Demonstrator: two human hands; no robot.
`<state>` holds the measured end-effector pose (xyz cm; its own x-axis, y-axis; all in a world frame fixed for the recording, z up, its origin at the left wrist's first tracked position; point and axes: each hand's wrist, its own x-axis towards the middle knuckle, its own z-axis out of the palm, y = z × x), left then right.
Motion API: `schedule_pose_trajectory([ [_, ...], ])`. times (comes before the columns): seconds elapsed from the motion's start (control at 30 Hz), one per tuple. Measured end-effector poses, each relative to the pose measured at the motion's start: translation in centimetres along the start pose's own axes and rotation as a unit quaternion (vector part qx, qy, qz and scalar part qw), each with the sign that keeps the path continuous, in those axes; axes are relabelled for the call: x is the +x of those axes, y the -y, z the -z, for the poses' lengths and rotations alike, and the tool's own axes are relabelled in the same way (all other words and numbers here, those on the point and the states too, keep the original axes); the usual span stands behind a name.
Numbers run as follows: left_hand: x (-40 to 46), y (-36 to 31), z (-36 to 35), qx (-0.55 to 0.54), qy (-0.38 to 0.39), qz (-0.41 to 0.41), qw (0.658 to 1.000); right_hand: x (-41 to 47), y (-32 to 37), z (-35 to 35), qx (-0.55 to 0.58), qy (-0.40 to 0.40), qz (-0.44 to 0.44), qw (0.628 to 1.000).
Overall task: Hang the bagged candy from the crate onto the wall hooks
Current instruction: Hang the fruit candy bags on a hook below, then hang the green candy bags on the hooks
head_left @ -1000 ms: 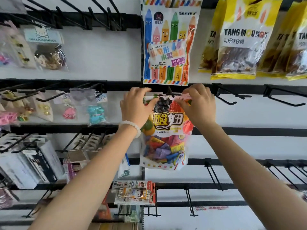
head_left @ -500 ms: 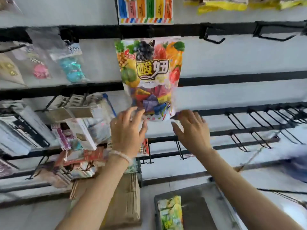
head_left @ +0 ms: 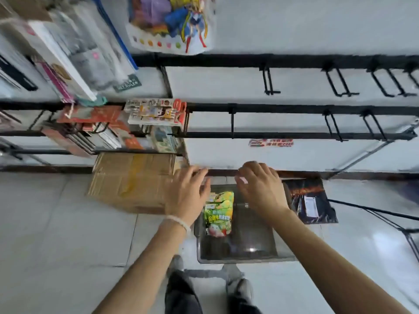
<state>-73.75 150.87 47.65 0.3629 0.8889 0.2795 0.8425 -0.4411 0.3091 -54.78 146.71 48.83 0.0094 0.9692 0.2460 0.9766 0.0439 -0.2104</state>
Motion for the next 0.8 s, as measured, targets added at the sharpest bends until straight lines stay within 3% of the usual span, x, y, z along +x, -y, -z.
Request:
schedule_pose_trajectory([
  [0.17,-6.5,0.2,-7.6,0.015,0.089,0.065,0.994,-6.2,-3.5,-7.5,-0.005,0.117,-0.017,0.993],
  [0.3,-10.6,2.2,-14.8,0.071,0.197,0.12,0.97,-10.9,-5.8,-14.8,0.009,0.176,-0.026,0.984],
  [0.43,-13.3,5.4,-22.7,0.078,0.25,0.149,0.954,-13.7,-7.8,-23.6,0.008,0.243,-0.036,0.969],
  [0.8,-15.3,11.9,-44.7,0.028,0.242,0.108,0.964,-13.0,-13.2,-46.1,0.052,0.256,-0.097,0.961],
])
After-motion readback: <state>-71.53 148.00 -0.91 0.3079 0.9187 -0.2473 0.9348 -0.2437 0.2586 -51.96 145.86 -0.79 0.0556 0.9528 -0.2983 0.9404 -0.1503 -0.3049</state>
